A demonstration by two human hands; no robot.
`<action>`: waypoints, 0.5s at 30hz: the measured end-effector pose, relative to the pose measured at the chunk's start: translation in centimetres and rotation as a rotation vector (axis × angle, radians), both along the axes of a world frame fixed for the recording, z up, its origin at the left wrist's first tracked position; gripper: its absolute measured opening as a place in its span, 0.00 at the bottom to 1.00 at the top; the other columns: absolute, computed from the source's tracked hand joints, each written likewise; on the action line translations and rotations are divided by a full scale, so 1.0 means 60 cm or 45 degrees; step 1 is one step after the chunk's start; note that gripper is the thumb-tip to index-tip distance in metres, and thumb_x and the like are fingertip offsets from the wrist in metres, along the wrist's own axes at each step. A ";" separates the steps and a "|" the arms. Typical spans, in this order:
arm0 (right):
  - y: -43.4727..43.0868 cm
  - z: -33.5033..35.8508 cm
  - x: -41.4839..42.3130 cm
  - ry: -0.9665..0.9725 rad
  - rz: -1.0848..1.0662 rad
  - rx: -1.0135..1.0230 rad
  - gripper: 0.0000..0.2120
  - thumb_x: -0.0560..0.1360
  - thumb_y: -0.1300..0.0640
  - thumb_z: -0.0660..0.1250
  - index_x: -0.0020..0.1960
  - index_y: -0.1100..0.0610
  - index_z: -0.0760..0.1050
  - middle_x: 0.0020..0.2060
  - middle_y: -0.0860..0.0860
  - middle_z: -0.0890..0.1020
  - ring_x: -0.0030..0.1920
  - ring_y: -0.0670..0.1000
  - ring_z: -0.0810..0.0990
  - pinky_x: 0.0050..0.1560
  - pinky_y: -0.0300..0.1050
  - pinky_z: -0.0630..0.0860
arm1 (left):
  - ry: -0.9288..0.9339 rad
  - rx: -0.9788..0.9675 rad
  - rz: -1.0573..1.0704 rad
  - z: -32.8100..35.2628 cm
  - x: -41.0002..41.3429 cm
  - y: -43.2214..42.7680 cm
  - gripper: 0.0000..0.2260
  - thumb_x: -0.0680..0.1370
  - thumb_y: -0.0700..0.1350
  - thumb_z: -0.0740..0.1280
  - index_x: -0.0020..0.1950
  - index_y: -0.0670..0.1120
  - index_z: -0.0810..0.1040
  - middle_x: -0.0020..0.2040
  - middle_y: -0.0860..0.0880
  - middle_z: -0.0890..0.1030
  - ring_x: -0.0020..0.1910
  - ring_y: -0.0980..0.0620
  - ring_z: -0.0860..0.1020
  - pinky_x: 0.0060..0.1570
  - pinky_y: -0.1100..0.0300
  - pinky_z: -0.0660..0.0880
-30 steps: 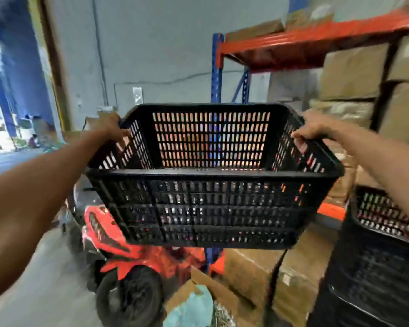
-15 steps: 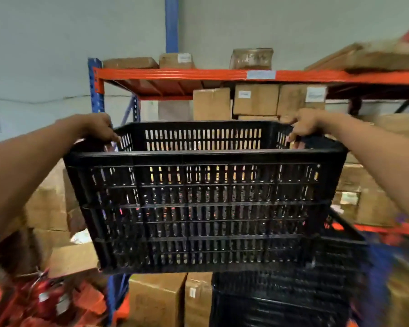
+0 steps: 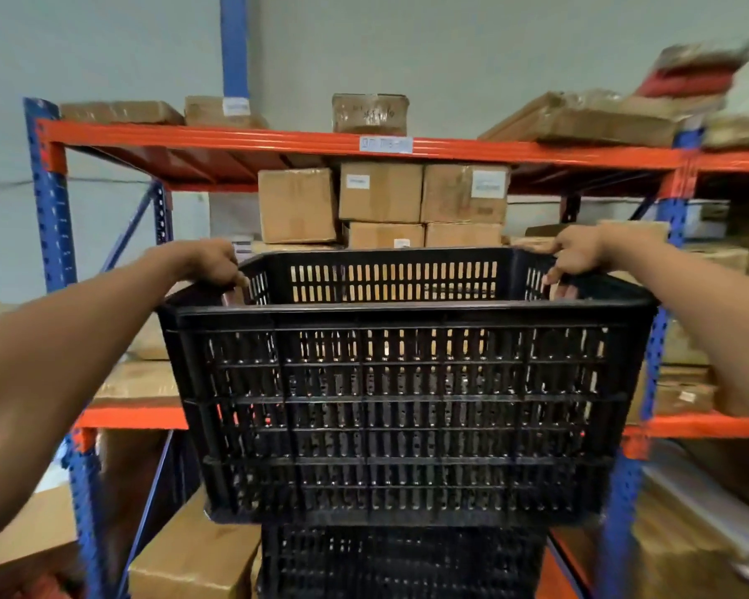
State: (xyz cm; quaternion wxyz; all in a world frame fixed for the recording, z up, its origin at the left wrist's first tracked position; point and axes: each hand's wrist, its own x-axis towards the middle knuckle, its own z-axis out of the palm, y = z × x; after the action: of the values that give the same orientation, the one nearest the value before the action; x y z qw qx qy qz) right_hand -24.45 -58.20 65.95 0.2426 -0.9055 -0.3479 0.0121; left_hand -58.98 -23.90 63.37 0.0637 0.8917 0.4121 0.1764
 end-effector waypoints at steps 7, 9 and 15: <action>0.037 0.008 0.130 0.085 0.018 0.027 0.07 0.78 0.71 0.63 0.53 0.62 0.71 0.25 0.60 0.82 0.21 0.53 0.81 0.22 0.45 0.79 | -0.023 -0.070 -0.004 0.010 0.115 0.027 0.07 0.77 0.43 0.68 0.45 0.39 0.80 0.42 0.43 0.80 0.40 0.45 0.78 0.48 0.53 0.76; 0.051 0.006 0.159 0.061 0.019 0.024 0.08 0.76 0.70 0.66 0.53 0.62 0.72 0.29 0.60 0.83 0.23 0.53 0.82 0.22 0.43 0.77 | -0.014 -0.048 0.003 0.013 0.141 0.038 0.06 0.77 0.44 0.68 0.43 0.41 0.80 0.40 0.44 0.79 0.39 0.48 0.77 0.47 0.54 0.74; 0.098 -0.004 0.231 0.050 0.027 -0.013 0.06 0.75 0.70 0.67 0.45 0.60 0.74 0.25 0.55 0.83 0.23 0.50 0.82 0.20 0.39 0.75 | 0.008 -0.083 -0.005 0.021 0.213 0.064 0.09 0.78 0.41 0.67 0.38 0.44 0.76 0.38 0.46 0.78 0.35 0.49 0.76 0.44 0.55 0.72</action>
State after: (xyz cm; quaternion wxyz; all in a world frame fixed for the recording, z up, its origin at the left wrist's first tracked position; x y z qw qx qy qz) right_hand -10.60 -52.30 65.74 0.2445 -0.9025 -0.3528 0.0341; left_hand -46.21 -20.08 64.66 0.0917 0.8905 0.4160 0.1600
